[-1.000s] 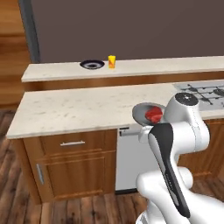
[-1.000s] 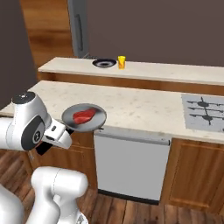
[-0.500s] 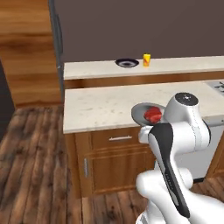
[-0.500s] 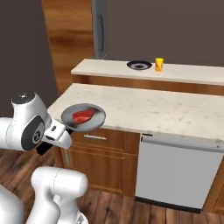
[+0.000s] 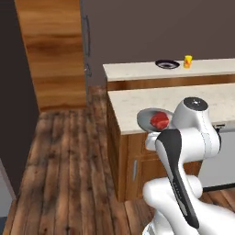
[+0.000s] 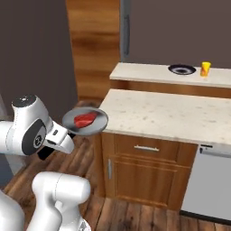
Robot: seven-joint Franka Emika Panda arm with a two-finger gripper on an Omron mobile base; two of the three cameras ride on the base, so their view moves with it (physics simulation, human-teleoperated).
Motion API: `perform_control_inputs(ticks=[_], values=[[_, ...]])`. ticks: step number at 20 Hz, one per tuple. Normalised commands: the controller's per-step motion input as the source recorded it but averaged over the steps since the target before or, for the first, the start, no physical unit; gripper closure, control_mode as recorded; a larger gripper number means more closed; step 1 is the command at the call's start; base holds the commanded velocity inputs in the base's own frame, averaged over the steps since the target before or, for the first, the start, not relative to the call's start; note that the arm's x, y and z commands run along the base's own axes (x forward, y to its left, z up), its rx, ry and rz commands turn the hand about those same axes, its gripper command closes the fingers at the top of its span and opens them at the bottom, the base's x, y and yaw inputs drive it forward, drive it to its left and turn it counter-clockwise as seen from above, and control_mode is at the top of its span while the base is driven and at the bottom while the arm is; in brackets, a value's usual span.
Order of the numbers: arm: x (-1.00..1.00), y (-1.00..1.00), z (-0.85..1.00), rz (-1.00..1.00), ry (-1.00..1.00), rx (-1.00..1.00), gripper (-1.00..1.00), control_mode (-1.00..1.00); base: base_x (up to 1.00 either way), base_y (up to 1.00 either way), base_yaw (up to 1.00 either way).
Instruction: Pick up the pan with the steak in it and place it on the dining table. Then place the steak on the plate.
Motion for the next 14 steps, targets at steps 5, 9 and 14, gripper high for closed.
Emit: perform_control_inputs(ticks=[5,9,14], values=[[0.00,0.00,0.00,0.00,0.00,0.00,1.00,1.00,0.00,1.00,-0.01],[0.00,0.00,0.00,0.00,0.00,0.00,1.00,1.00,0.00,1.00,-0.01],[0.00,0.00,0.00,0.00,0.00,0.00,1.00,1.00,-0.01,1.00,-0.01]])
